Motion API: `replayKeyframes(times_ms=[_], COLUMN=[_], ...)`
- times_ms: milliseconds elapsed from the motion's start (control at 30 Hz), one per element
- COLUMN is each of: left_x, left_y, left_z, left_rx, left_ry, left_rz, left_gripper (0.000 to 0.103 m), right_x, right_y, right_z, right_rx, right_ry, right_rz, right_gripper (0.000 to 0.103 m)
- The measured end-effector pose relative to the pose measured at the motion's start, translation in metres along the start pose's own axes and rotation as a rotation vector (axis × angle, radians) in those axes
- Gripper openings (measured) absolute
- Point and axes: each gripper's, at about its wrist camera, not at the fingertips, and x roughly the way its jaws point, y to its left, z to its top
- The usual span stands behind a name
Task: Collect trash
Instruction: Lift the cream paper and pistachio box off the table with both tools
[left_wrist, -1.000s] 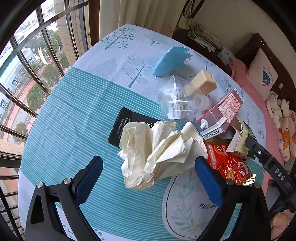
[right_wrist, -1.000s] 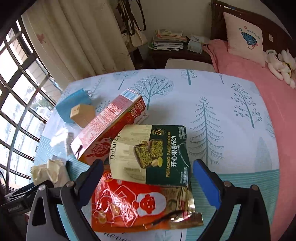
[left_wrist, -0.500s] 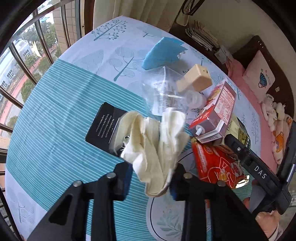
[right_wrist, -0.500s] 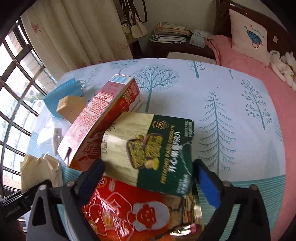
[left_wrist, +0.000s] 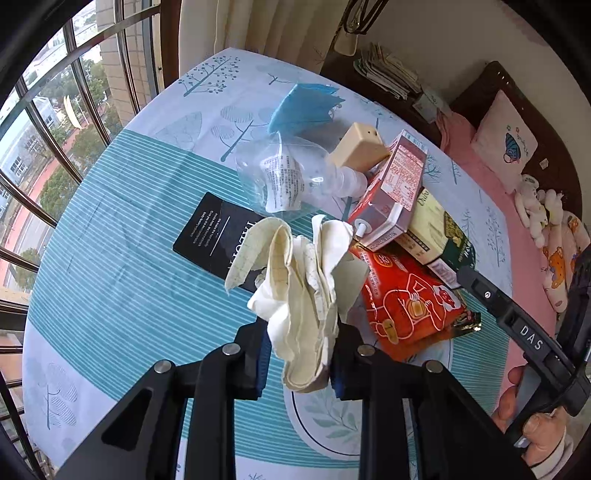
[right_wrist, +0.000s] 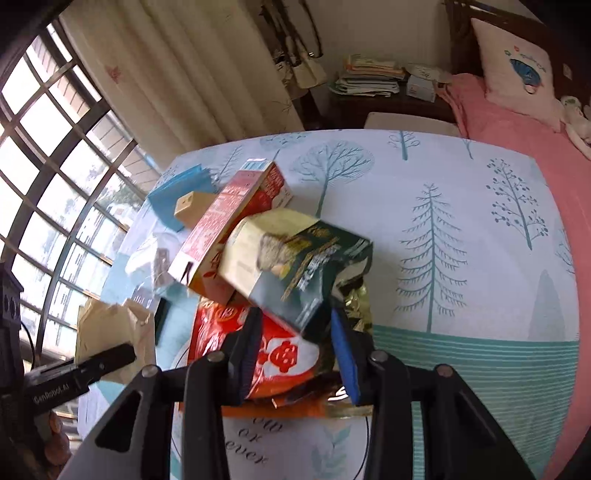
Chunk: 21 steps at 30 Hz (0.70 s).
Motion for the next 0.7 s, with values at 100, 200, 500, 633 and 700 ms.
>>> replayKeyframes(times_ms=[100, 200, 500, 633, 700], left_x=[-0.008, -0.016, -0.015, -0.010, -0.008], left_y=[-0.001, 0.000, 0.010, 0.015, 0.017], left_z=[-0.004, -0.007, -0.007, -0.007, -0.008], left_rx=[0.006, 0.009, -0.041, -0.068, -0.074], left_ry=[-0.015, -0.032, -0.036, -0.033, -0.031], left_rz=[-0.001, 0.001, -0.006, -0.009, -0.006], left_gripper=[0.024, 0.024, 0.024, 0.024, 0.024], right_x=[-0.004, -0.011, 0.001, 0.031, 0.049], right_y=[0.006, 0.012, 0.056, 0.073, 0.077], right_z=[-0.003, -0.002, 0.017, 0.021, 0.020], right_rx=[-0.064, -0.128, -0.536, -0.711, -0.782], right_ry=[0.030, 0.050, -0.018, 0.024, 0.062], right_rz=[0.024, -0.002, -0.153, -0.229, -0.266], right_gripper=[0.038, 0.044, 0.083, 0.084, 0.084])
